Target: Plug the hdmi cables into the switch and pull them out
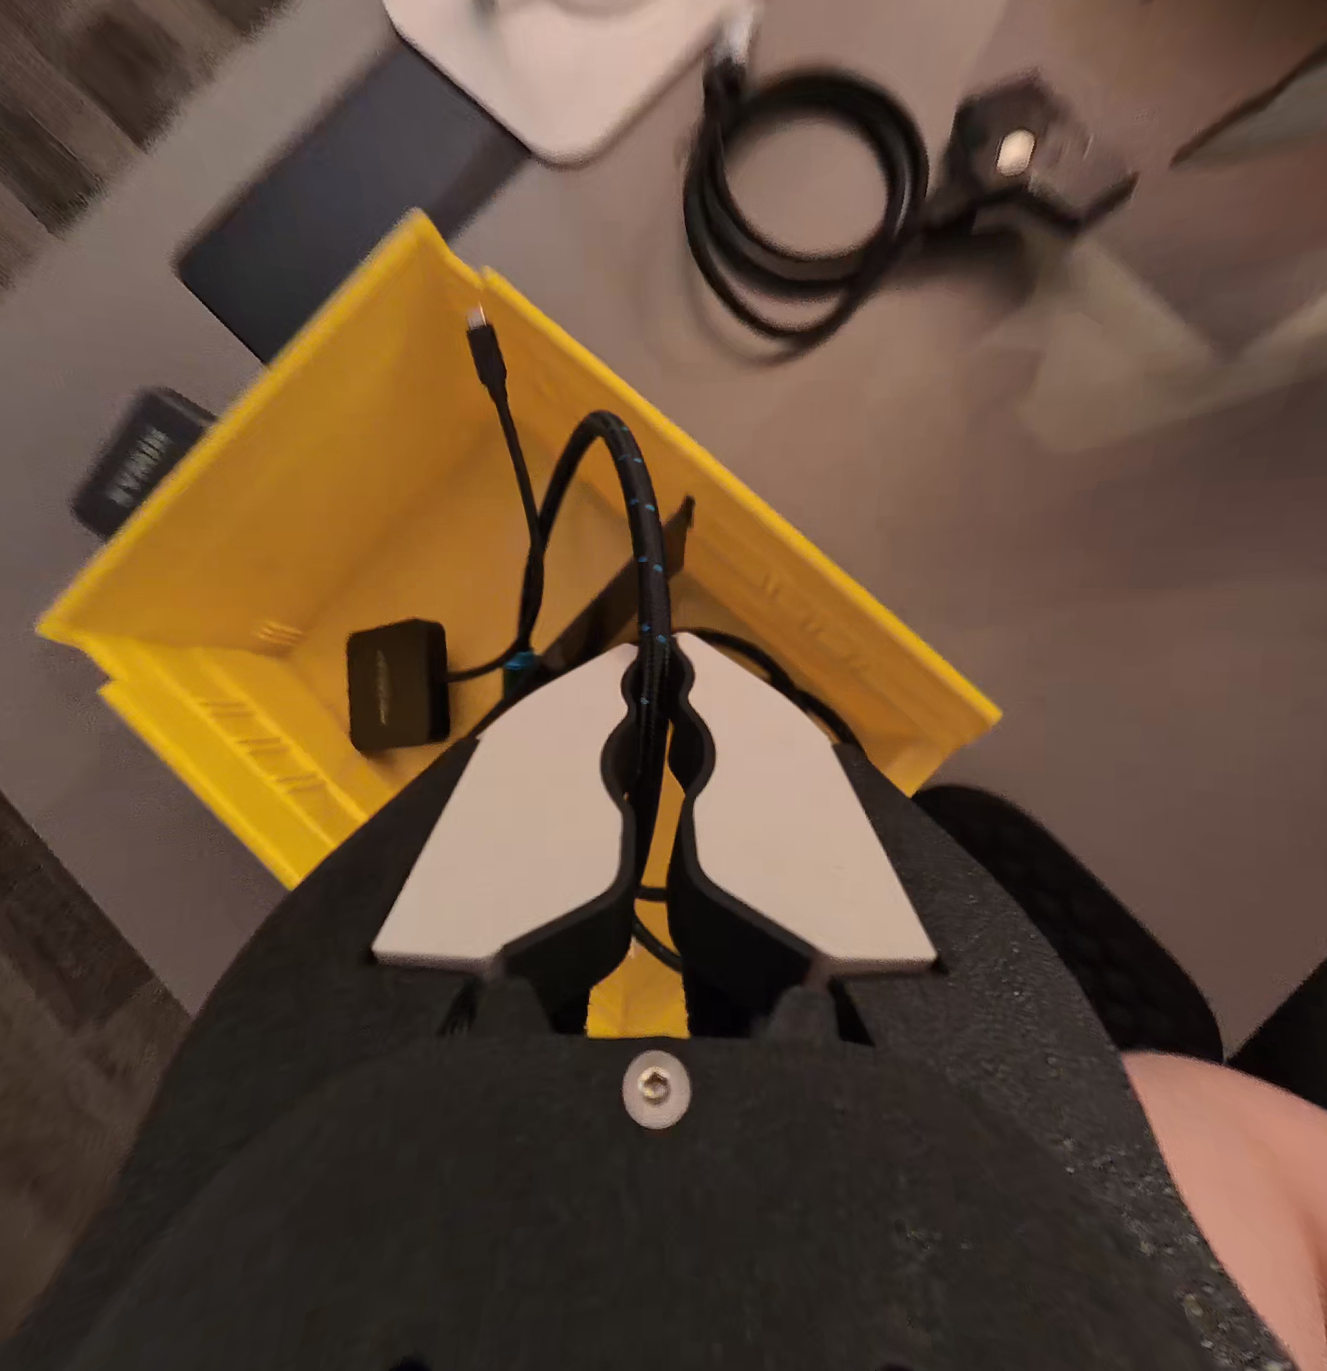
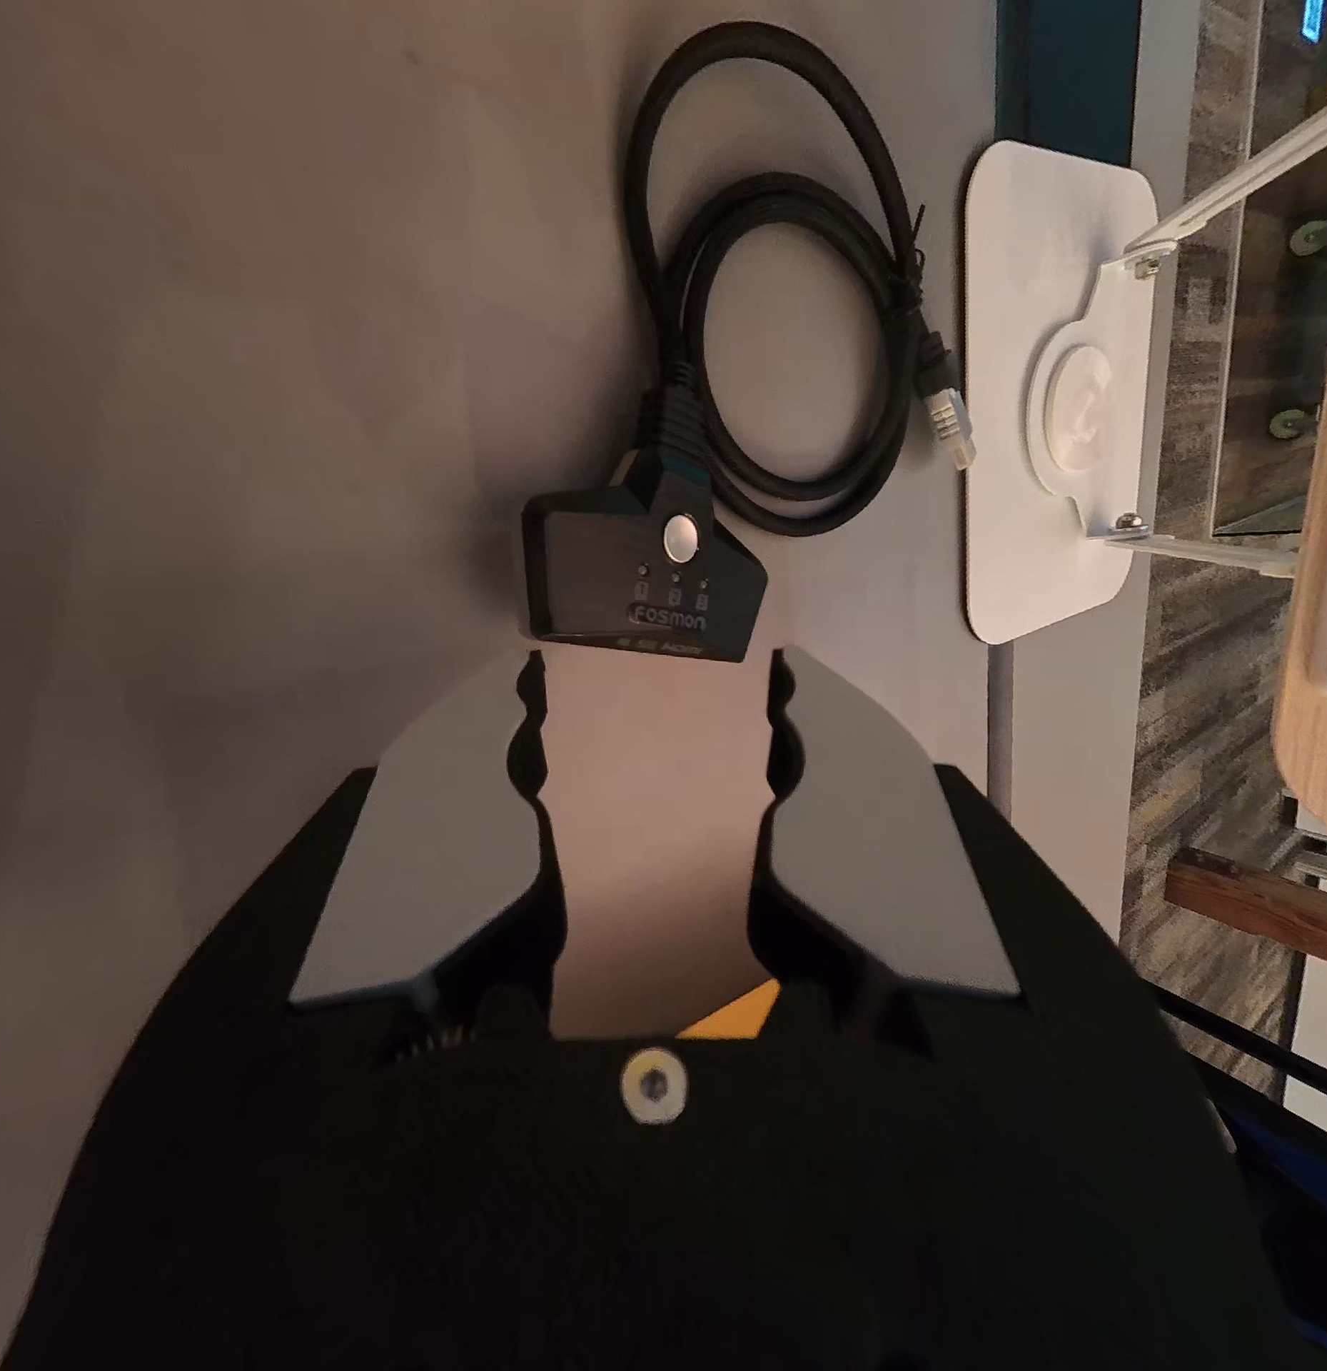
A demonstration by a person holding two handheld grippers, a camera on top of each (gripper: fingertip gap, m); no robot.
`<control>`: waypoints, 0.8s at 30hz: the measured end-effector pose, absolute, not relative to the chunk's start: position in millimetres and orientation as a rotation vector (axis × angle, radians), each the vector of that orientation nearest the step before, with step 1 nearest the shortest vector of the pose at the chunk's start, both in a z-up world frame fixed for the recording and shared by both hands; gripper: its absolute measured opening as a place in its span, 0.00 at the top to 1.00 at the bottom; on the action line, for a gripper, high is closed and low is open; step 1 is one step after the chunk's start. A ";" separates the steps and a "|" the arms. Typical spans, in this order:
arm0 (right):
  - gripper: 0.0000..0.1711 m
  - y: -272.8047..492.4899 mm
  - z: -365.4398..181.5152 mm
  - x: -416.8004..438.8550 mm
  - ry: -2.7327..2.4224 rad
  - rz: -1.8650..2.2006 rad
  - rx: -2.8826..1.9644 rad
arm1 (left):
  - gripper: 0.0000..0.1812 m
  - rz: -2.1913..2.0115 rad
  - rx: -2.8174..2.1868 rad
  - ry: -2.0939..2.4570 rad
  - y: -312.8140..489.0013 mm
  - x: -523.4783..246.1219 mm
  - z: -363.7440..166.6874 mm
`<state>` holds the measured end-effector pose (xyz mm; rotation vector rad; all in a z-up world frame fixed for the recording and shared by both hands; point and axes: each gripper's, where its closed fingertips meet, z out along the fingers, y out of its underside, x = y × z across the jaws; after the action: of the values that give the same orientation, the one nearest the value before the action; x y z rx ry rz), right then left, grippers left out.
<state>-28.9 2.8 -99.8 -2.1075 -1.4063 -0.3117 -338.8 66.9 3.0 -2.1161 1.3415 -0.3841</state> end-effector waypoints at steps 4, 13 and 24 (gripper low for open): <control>0.66 4.5 -99.6 -24.4 -1.396 -0.321 -2.112 | 0.99 -0.564 -2.002 1.188 64.0 -333.3 42.7; 0.66 9.0 -86.0 -26.7 -1.353 -0.309 -2.054 | 0.99 -0.736 -1.757 1.008 54.9 -321.1 108.0; 0.67 -18.4 16.4 -131.5 -0.982 0.581 -1.637 | 0.99 -0.885 -1.513 1.161 -23.4 -230.3 151.5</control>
<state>-131.5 -18.4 16.4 -1.6367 -0.9817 0.5812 -230.3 -23.4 151.5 -1.5133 1.1607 -0.8849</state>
